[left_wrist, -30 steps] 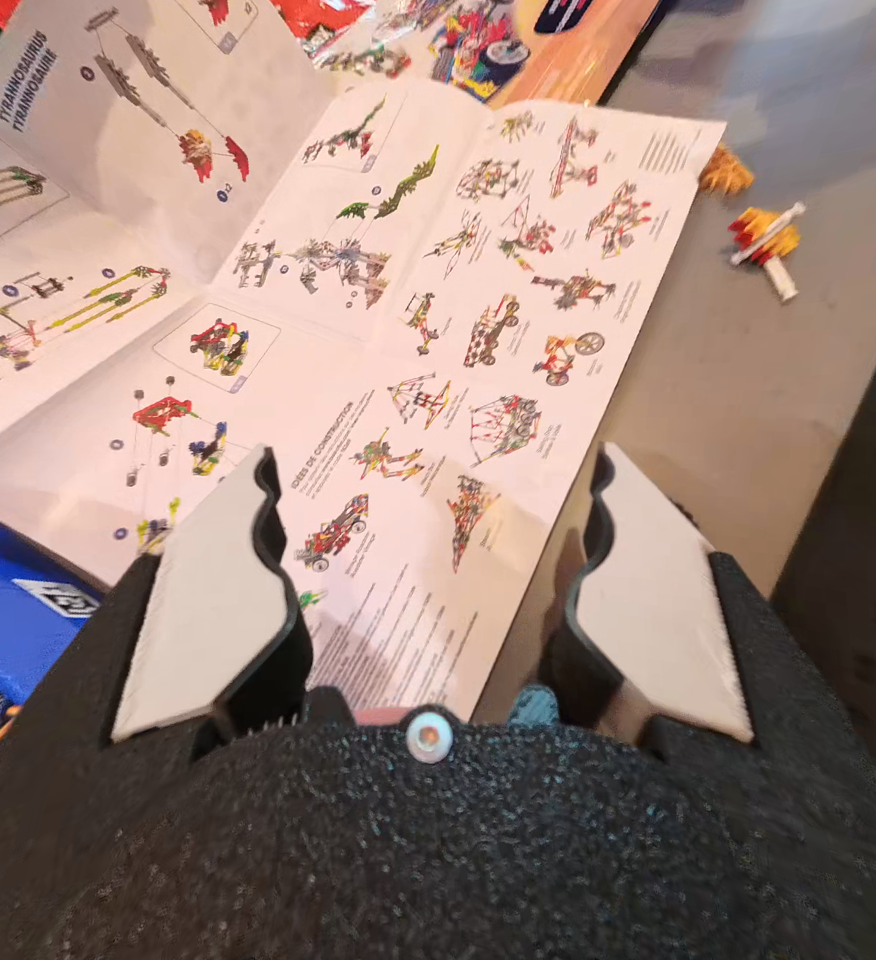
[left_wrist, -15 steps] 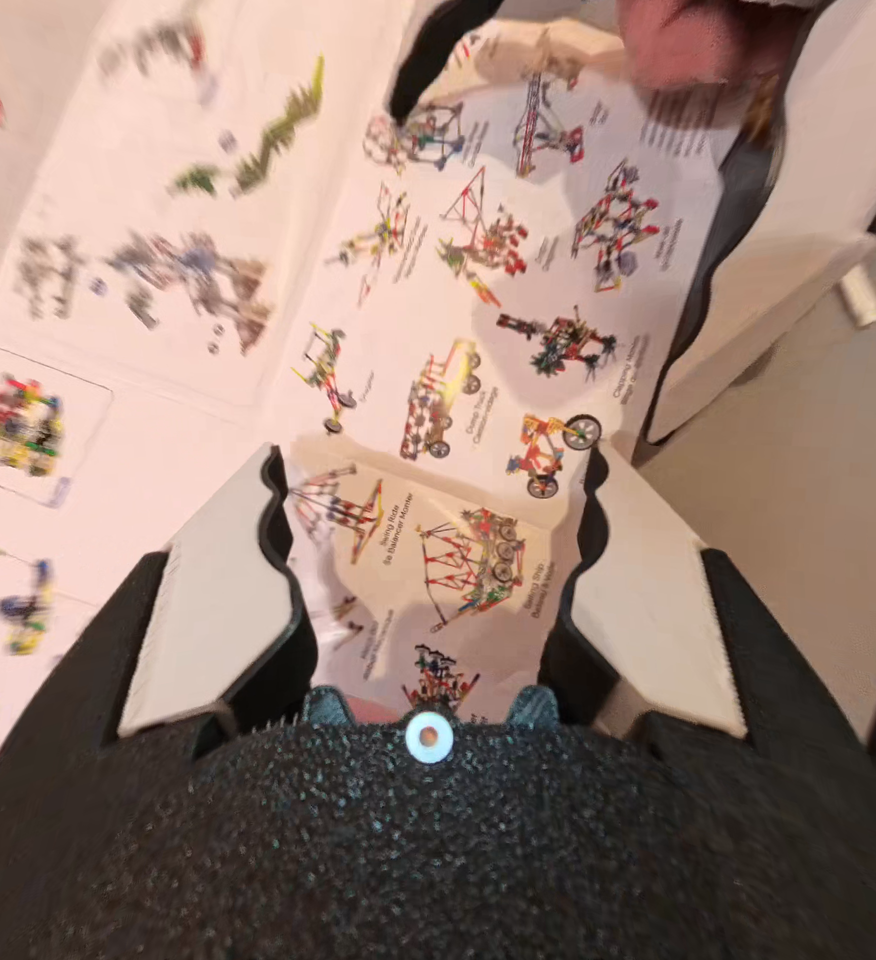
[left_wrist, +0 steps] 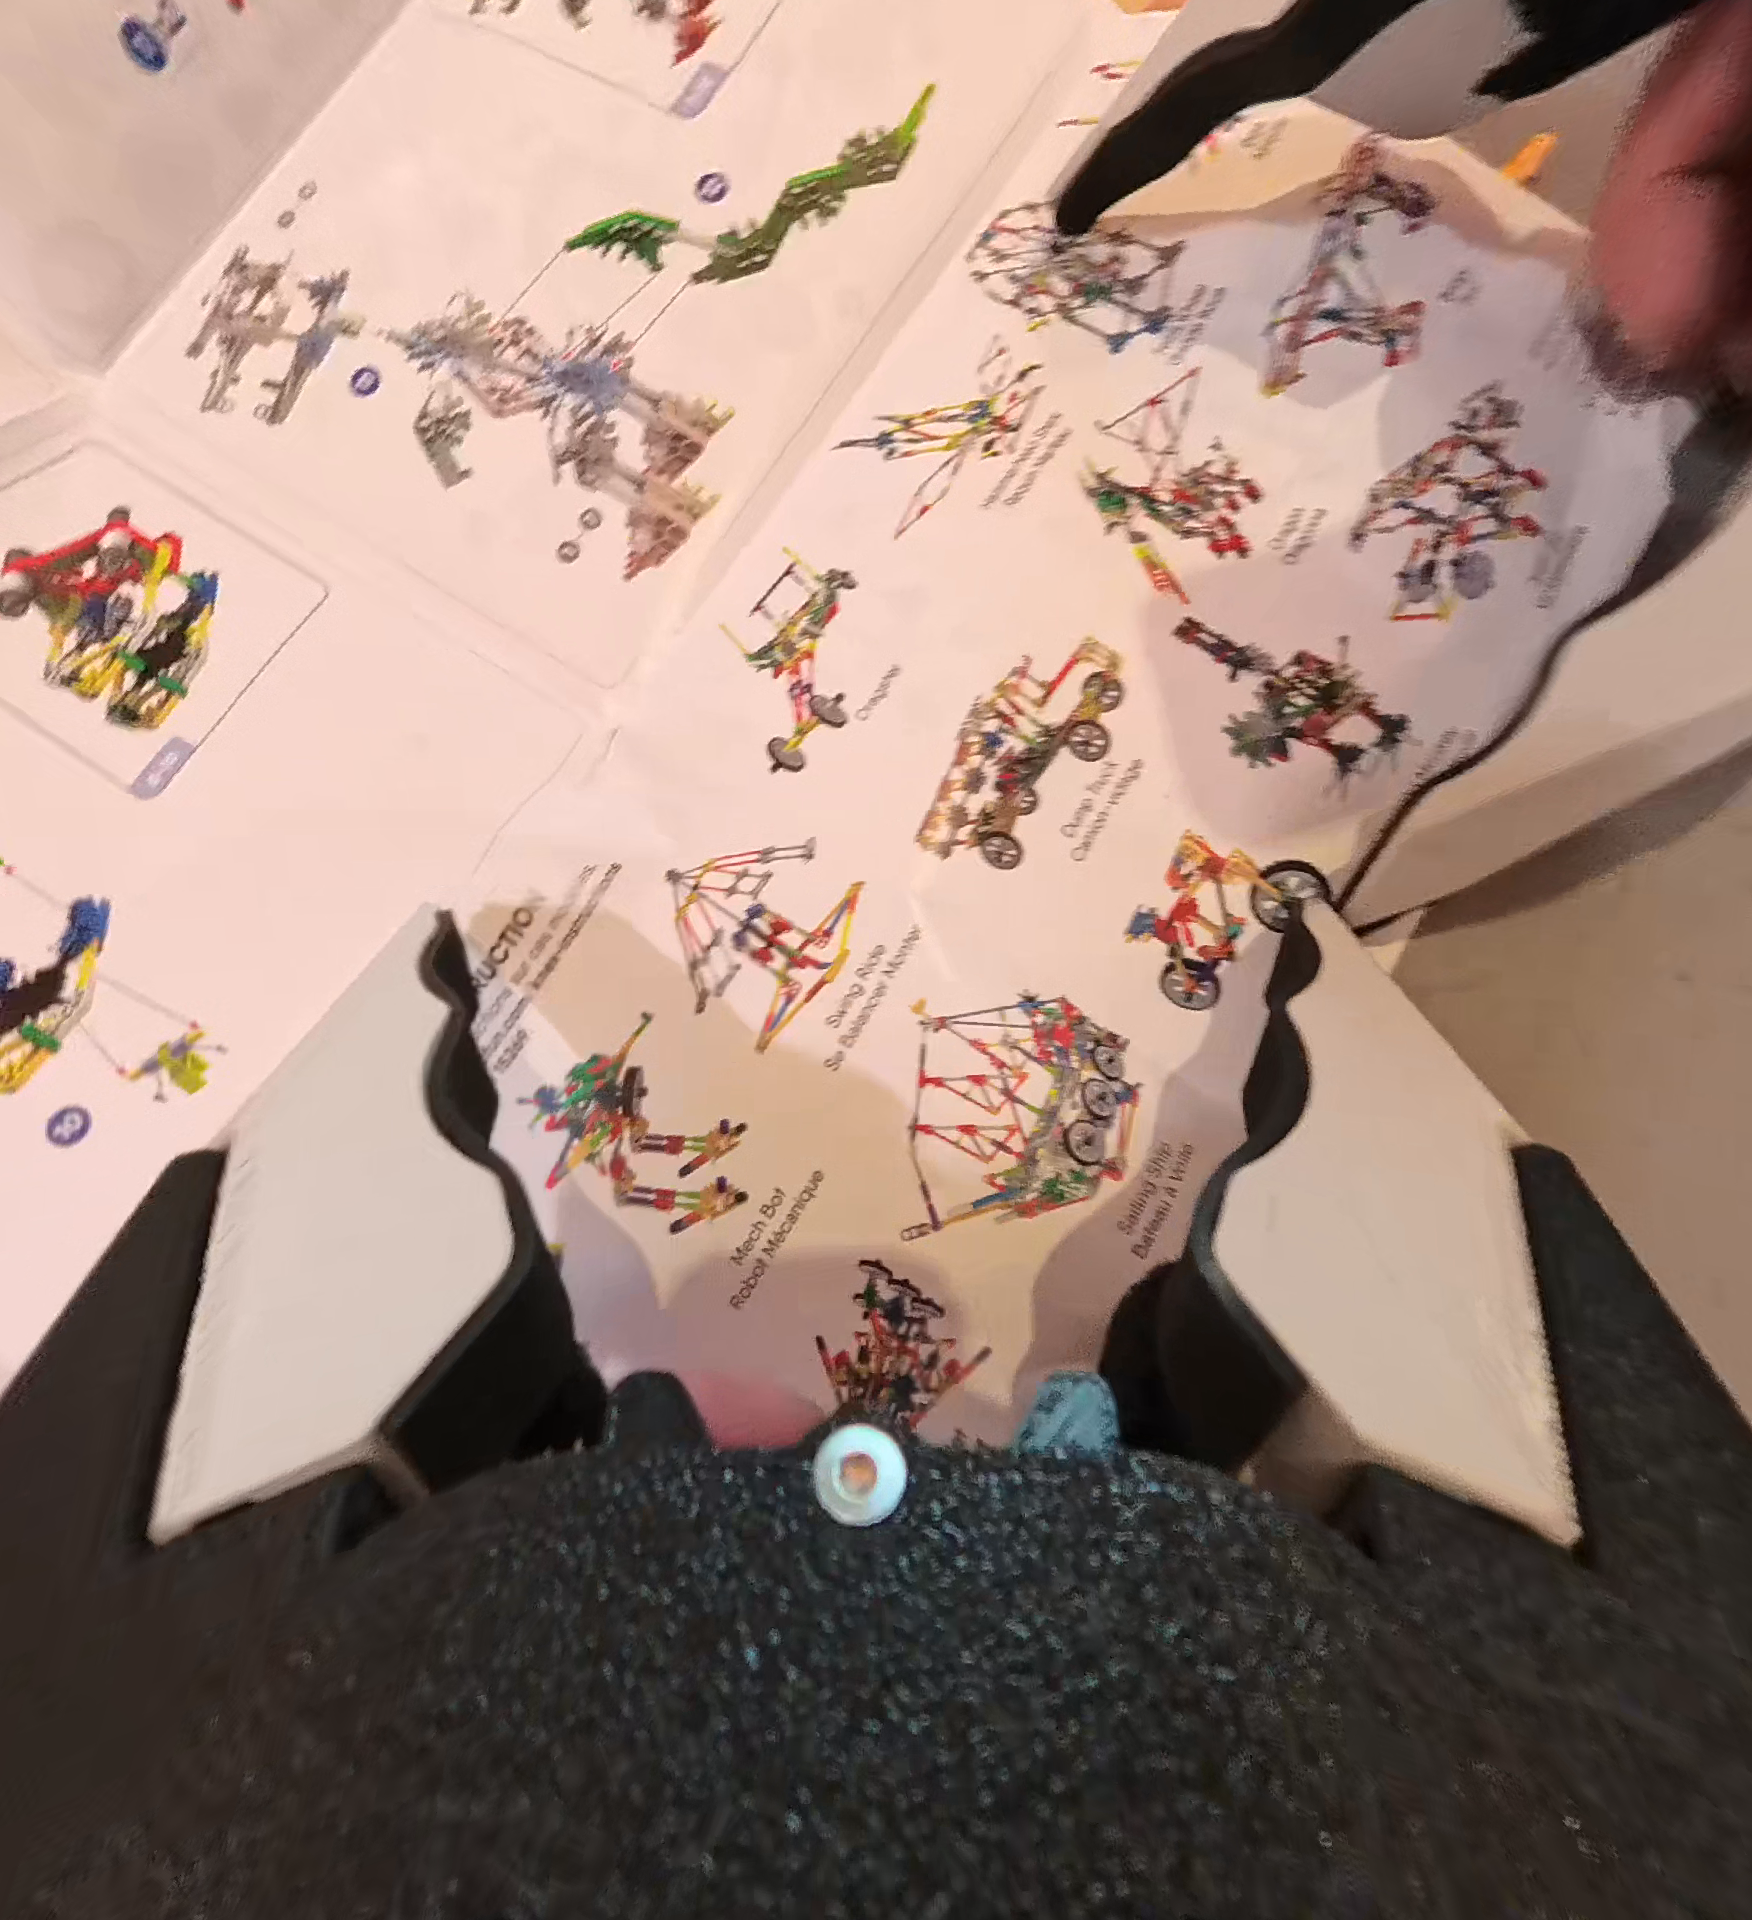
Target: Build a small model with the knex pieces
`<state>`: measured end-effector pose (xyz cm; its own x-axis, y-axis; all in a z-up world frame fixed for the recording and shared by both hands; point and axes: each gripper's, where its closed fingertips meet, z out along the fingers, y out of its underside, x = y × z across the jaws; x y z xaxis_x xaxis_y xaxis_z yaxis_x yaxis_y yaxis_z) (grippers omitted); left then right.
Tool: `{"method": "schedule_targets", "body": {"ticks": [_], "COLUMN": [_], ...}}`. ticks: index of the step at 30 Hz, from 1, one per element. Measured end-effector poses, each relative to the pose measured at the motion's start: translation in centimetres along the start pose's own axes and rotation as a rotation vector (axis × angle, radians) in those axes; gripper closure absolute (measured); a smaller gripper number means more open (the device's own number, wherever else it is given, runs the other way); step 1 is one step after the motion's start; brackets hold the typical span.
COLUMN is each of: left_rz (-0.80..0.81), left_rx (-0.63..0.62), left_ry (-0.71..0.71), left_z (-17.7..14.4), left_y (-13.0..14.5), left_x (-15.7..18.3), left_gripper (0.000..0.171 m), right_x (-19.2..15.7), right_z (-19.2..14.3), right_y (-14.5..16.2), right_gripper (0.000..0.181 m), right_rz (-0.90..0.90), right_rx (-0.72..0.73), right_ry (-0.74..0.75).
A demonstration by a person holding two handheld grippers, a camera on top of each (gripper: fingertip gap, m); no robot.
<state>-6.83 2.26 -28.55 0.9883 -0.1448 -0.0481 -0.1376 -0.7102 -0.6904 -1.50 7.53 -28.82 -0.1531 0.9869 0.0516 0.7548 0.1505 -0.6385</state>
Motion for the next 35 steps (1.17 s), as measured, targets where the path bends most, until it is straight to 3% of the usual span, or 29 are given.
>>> {"method": "schedule_targets", "body": {"ticks": [4, 9, 35], "left_rz": [-0.078, -0.099, -0.163], "left_rx": [-0.033, -0.034, -0.001], "left_ry": [-0.039, -0.167, -0.112], "left_z": [0.1, -1.0, -1.8], "left_y": [0.6, 0.8, 2.5], "left_x": [-0.7, -1.1, -0.8], "left_gripper": [0.016, 0.016, 0.022], "right_x": [0.1, 0.1, -0.7], "right_z": [-0.1, 0.2, 1.1], "right_y": [0.1, -0.3, -0.3], "right_gripper": [0.031, 0.031, 0.03], "right_rz": [-0.009, -0.009, -0.012], "right_rx": [-0.005, -0.004, -0.015], "right_ry": [-0.011, -0.016, -0.044]}}
